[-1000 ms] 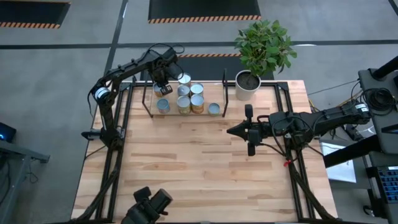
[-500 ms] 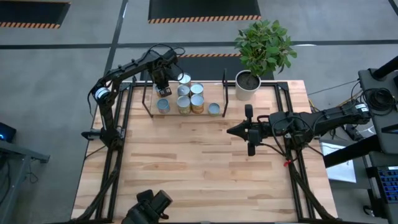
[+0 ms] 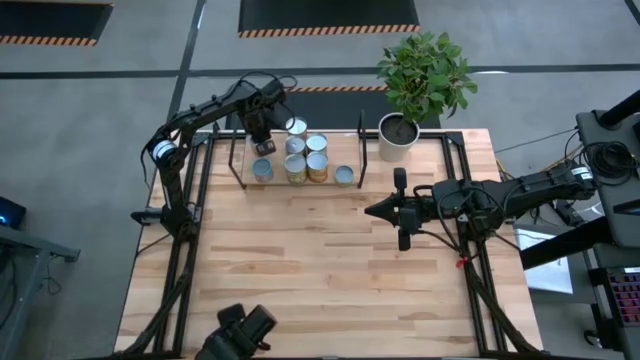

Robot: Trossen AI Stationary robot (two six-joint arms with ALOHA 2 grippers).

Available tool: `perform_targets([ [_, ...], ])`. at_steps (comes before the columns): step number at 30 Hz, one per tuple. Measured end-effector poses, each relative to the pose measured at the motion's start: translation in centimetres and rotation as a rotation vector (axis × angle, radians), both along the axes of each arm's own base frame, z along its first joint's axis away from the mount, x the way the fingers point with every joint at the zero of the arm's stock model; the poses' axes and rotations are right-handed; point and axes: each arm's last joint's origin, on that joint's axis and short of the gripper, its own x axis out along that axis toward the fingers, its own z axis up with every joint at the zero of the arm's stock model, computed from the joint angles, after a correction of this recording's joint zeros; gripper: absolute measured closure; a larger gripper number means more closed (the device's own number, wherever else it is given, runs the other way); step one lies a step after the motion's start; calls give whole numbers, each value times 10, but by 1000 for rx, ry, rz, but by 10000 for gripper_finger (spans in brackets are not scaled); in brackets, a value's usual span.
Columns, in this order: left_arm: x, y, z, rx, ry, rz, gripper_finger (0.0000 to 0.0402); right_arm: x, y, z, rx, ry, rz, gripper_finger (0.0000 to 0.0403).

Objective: Pick and place cans onto a shelf
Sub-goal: Put the canned spices on the shelf

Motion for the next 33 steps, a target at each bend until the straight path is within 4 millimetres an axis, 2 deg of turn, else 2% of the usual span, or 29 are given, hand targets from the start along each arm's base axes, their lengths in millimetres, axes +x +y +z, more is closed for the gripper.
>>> perform_targets([
  [8,3,3,-3,10,-23,10,401,0,0,0,1,0,0,394],
  [23,2,-3,-4,-51,-3,-51,401,0,0,0,0,3,-1,394],
  [33,-3,-8,8,-74,20,-53,401,0,0,0,0,3,-1,394],
])
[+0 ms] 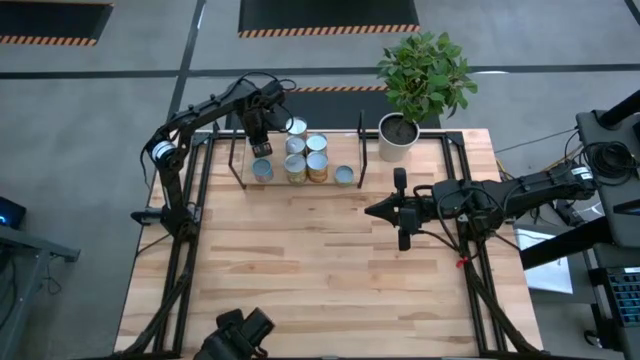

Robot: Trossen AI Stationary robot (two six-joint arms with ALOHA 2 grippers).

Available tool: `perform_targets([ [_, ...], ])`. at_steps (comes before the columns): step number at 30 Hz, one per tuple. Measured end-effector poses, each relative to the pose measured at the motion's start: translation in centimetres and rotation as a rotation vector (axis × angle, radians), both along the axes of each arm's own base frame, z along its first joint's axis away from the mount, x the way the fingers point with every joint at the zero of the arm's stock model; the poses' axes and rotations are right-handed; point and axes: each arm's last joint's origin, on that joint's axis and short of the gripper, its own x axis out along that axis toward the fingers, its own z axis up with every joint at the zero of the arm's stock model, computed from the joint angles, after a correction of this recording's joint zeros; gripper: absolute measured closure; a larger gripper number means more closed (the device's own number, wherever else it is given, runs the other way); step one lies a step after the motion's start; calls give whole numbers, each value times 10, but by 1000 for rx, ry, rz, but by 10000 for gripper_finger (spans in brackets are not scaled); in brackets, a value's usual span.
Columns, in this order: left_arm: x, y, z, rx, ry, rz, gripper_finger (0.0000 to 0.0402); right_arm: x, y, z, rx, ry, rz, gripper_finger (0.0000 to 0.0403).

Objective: Pick and place cans onto a shelf
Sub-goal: Put the canned spices on the shelf

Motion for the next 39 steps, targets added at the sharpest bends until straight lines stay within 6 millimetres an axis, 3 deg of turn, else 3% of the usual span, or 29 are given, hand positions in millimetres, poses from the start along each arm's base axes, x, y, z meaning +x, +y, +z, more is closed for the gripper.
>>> perform_targets([
  [11,-3,-5,-3,-74,22,-31,401,0,0,0,0,0,0,394],
  [19,-5,-6,-17,-79,36,-30,401,0,0,0,0,0,0,394],
  [30,-9,-1,-18,76,173,24,402,0,0,0,-1,-1,0,394],
  [39,-8,-2,-13,93,156,41,402,0,0,0,-7,-1,1,394],
])
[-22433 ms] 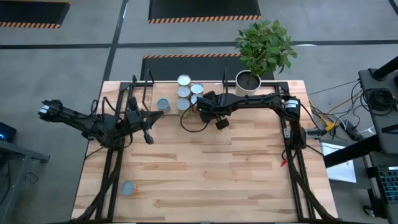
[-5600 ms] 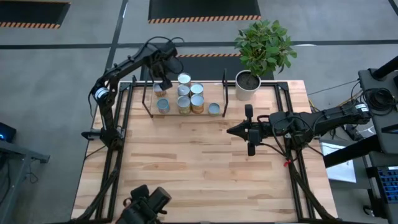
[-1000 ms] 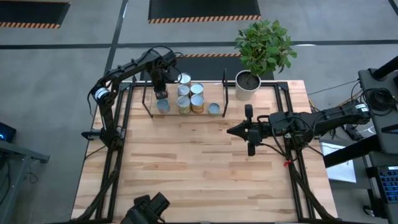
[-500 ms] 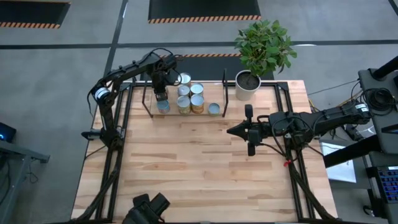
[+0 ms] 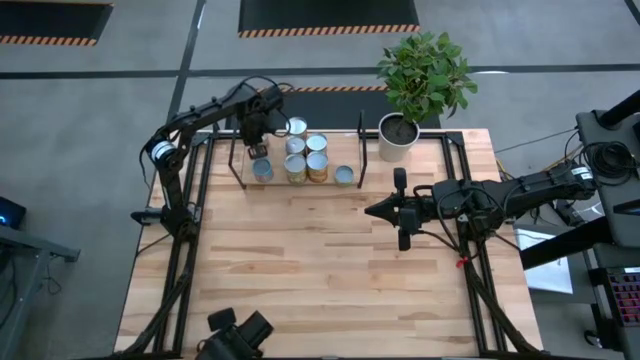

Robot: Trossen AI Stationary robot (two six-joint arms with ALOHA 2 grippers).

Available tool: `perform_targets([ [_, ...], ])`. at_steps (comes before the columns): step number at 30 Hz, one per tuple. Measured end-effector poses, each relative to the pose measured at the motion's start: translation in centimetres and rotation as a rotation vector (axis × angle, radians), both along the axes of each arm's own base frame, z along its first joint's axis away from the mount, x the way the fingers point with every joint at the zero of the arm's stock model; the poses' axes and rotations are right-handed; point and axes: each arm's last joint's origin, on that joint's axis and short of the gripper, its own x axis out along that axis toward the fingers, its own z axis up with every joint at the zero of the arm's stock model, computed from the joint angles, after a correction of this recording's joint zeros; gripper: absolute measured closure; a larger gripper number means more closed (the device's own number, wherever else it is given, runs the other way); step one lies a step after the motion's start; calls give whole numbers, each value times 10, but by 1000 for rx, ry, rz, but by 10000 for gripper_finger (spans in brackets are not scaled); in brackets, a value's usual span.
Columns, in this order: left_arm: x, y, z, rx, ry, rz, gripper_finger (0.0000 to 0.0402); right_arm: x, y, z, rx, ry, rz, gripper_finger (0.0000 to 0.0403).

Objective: Pick and place cans onto a shelf
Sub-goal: Put the canned spices on the shelf

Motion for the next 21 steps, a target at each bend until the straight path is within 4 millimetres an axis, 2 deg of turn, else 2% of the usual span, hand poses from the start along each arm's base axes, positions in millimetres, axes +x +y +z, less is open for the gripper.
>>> perform_targets([
  [4,2,2,12,19,-26,-18,402,0,0,0,0,0,0,394],
  [10,13,14,33,98,-215,-44,402,0,0,0,0,0,0,394],
  [14,11,22,29,127,-232,-31,402,0,0,0,0,0,0,394],
  [21,7,28,2,65,-173,-3,402,0,0,0,-1,0,0,394],
])
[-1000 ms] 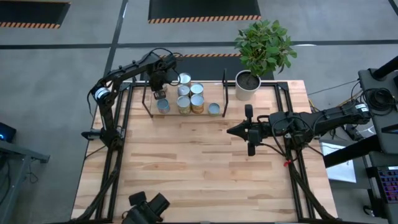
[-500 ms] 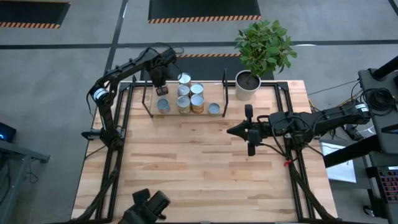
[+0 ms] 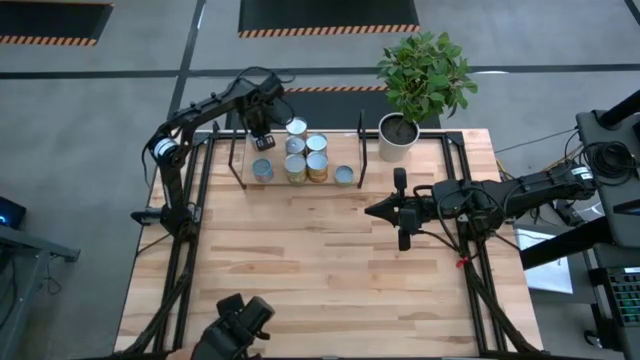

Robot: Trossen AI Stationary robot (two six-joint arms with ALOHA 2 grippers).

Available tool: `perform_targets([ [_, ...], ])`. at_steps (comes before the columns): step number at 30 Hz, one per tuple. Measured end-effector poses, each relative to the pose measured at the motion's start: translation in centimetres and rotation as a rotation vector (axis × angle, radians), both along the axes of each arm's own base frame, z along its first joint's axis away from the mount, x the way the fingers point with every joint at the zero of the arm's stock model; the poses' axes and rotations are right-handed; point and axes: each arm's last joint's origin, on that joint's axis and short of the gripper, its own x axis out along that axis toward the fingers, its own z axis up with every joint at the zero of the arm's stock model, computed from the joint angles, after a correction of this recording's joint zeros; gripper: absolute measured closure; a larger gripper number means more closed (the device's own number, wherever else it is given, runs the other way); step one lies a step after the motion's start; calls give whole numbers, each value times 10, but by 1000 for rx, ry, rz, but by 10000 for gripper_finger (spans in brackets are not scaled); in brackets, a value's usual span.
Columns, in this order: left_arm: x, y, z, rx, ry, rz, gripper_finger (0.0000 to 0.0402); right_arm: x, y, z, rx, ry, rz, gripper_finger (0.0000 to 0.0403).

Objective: Pick and place cans onto a shelf
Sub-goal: Put the canned spices on the shelf

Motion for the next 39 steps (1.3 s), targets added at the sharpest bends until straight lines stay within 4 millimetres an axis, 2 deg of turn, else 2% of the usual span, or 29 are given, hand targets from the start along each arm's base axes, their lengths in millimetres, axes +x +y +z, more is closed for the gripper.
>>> perform_targets([
  [11,0,-7,-6,-123,7,-42,402,0,0,0,0,0,-2,394],
  [39,10,-21,-6,-237,-48,-104,402,0,-1,0,-5,2,-25,394],
])
